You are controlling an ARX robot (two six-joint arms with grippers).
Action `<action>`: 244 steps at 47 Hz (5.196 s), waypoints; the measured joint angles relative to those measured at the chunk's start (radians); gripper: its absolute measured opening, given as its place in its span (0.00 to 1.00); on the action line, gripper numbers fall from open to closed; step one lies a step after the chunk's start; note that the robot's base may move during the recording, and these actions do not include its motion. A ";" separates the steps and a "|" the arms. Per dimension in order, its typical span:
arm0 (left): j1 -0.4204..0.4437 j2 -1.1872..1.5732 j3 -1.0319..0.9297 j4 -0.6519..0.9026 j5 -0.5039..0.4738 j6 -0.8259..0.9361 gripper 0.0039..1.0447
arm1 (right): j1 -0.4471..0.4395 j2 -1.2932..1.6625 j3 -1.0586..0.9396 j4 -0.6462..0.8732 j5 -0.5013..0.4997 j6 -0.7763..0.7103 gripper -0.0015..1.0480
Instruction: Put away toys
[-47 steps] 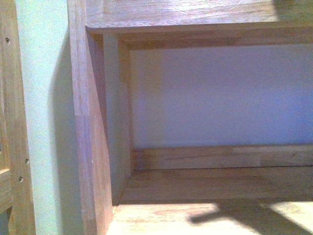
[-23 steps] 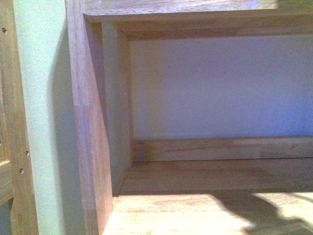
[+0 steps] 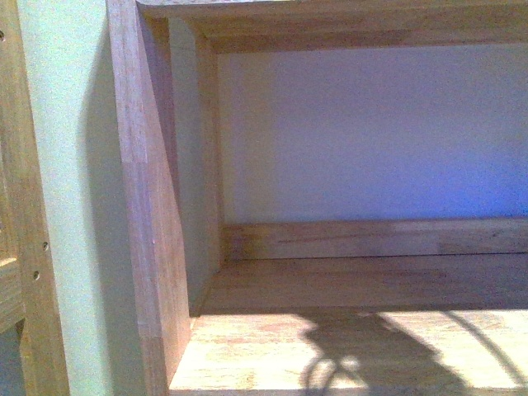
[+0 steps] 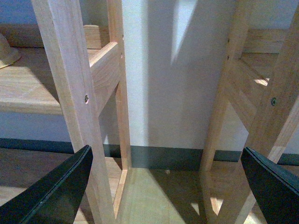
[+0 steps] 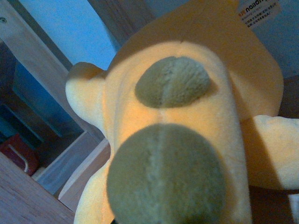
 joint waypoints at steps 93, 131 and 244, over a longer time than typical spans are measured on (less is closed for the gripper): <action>0.000 0.000 0.000 0.000 0.000 0.000 0.94 | 0.012 -0.267 -0.254 0.169 0.421 -0.336 0.94; 0.000 0.000 0.000 0.000 0.000 0.000 0.94 | -0.585 -1.223 -1.256 0.311 -0.109 -0.267 0.94; 0.000 0.000 0.000 0.000 0.000 0.000 0.94 | -0.366 -1.723 -2.012 0.105 0.200 -0.641 0.18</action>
